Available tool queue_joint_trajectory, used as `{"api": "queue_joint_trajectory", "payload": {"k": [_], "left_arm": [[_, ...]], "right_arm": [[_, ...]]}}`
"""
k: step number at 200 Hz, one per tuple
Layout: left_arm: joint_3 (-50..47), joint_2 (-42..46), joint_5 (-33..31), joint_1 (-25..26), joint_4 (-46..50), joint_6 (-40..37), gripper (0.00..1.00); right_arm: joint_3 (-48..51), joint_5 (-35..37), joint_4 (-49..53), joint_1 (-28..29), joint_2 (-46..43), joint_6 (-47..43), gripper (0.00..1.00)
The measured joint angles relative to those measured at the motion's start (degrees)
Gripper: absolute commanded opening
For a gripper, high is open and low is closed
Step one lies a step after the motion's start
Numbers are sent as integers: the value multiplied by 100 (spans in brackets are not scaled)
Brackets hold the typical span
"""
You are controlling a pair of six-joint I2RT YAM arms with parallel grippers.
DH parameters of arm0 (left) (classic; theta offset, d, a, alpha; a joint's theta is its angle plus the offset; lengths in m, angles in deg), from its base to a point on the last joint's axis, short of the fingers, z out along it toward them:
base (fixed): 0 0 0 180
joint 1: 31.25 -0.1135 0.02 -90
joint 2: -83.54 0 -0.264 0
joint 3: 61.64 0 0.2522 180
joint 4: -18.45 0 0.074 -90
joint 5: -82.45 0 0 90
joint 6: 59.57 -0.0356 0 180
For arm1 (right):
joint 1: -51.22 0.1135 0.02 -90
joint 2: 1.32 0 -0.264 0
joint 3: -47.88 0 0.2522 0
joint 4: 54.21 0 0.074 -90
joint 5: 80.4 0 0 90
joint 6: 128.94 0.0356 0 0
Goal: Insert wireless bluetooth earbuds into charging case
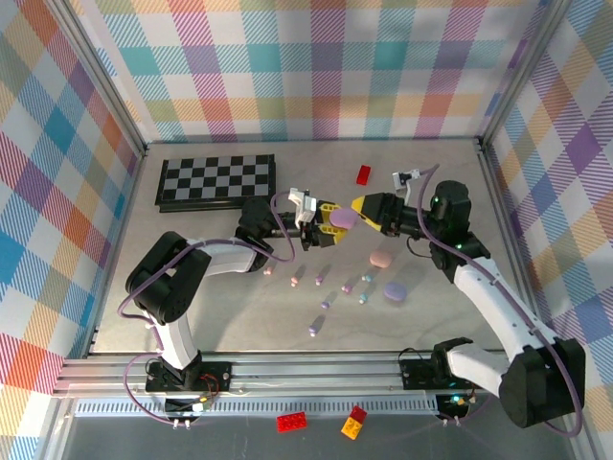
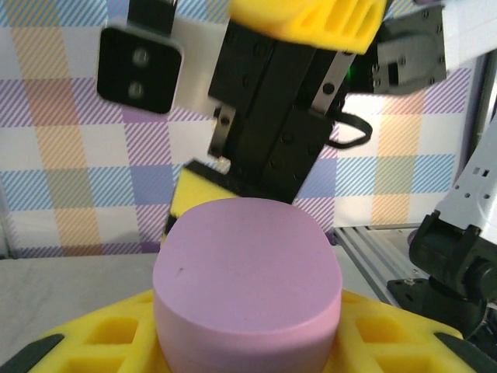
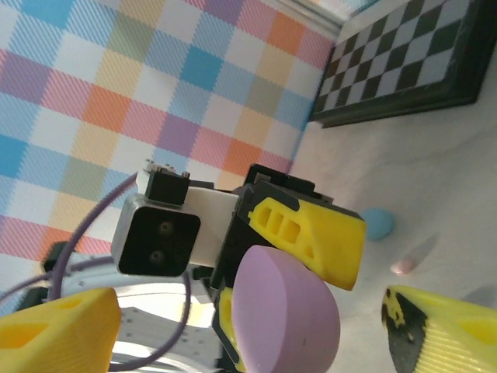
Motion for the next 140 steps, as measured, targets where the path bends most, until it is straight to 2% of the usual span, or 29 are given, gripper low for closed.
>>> {"api": "queue_joint_trajectory", "payload": {"k": [43,82,114,140], "left_arm": [[-116,0,22,-90,-35,57,40],[-535,15,-214,-133,-74,31,40],[-656,103,-297,-149,-87,31,40],[-662,212,-299,-149,-94,33,40]], "right_arm": [[-876,682,2022,293,-81,-2562,94],[-1071,1414,2782,1034,-85,-4664,94],[-1329,1919,3158,1370,284,-5665,94],[-1491,2271,3187,1445,636,-6004,94]]}}
